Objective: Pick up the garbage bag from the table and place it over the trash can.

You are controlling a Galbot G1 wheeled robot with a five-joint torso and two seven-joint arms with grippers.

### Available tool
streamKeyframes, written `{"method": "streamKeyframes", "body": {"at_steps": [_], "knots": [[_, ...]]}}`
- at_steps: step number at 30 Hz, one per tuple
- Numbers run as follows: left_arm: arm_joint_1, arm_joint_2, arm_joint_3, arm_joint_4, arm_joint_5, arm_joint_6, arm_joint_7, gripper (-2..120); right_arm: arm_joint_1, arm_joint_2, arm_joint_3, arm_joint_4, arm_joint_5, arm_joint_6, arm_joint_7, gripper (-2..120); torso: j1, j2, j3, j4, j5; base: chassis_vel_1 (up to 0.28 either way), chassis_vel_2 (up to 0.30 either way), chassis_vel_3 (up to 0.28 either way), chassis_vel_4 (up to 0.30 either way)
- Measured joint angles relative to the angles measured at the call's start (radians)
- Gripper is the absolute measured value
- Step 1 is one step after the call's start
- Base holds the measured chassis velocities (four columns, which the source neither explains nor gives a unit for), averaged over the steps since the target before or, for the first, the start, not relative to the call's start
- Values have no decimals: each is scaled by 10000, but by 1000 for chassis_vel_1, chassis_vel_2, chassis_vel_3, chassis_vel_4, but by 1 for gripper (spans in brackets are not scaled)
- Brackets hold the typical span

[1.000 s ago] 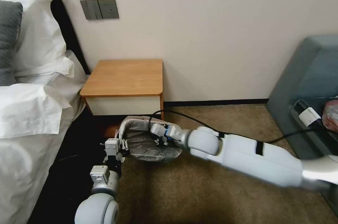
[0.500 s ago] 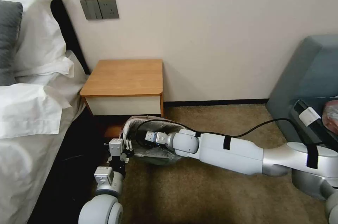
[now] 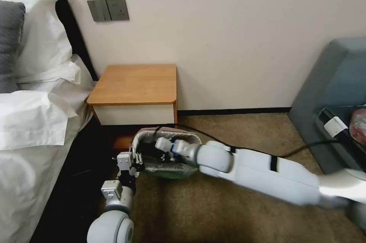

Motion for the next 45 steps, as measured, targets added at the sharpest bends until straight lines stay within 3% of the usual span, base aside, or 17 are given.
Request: {"method": "streamKeyframes", "body": {"at_steps": [1, 4, 5, 6, 9, 10, 11, 14, 18, 19, 23, 33, 45], "knots": [[0, 0, 0, 0, 0, 0, 0, 7, 0, 0, 0, 0, 0, 0, 0, 0, 0, 0, 0, 0, 0, 0, 0, 0, 0], [5, 98, 11, -175, -993, 615, -261, 7, -1728, -633, 2182, 1133, 28, 288, 50, 0, 0, 1, 0, 2, -3, 0, 0, 0, 0], [5, 98, 11, -175, -993, 615, -261, 7, -1728, -633, 2182, 1133, 28, 288, 50, 0, 0, 1, 0, 2, -3, 0, 0, 0, 0], [14, 138, 13, -244, -1348, 898, -343, 7, -2396, -789, 2979, 1491, 29, 425, 66, 0, 0, 1, 0, -2, -3, 0, 0, 0, 0], [33, 237, 10, -358, -2267, 1705, -494, 7, -4315, -1008, 5137, 2186, 111, 805, 195, 14, 0, 1, 0, 1, -2, 0, 0, 0, 0], [33, 237, 10, -358, -2267, 1705, -494, 7, -4315, -1008, 5137, 2186, 111, 805, 195, 14, 0, 1, 0, 1, -2, 0, 0, 0, 0], [25, 256, 19, -335, -2526, 1945, -559, 7, -4900, -990, 5849, 2308, 122, 947, 210, 19, -1, 1, 0, -1, -1, 0, 0, 0, 0], [7, 249, 65, -181, -2912, 2661, -682, 7, -6206, -468, 7528, 2520, 175, 1272, 346, 34, 0, 1, 0, -2, -3, 0, 0, 0, 0], [36, 324, 55, -61, -2967, 3333, -640, 7, -7021, 401, 8415, 2507, 87, 1503, 576, 47, 0, 1, 1, 3, -2, 0, 0, 0, 0], [36, 324, 55, -61, -2967, 3333, -640, 7, -7021, 401, 8415, 2507, 87, 1503, 576, 47, 0, 1, 1, 3, -2, 0, 0, 0, 0], [45, 388, 36, 273, -2988, 3456, -602, 7, -7697, 1359, 8736, 2408, -429, 1701, 574, 65, 0, 1, 1, 2, -4, 0, 0, 0, 0], [96, 85, 59, 529, -3085, 3207, -540, 7, -7835, 1652, 8676, 2456, -691, 1745, 505, 98, 0, 1, 1, 2, -5, 0, 0, 0, 0], [256, 6, -13, 584, -2992, 3046, -440, 47, -8221, 1880, 8691, 2494, -934, 1879, 382, 100, 0, 1, 1, 1, -4, 0, 0, 0, 0]]}}
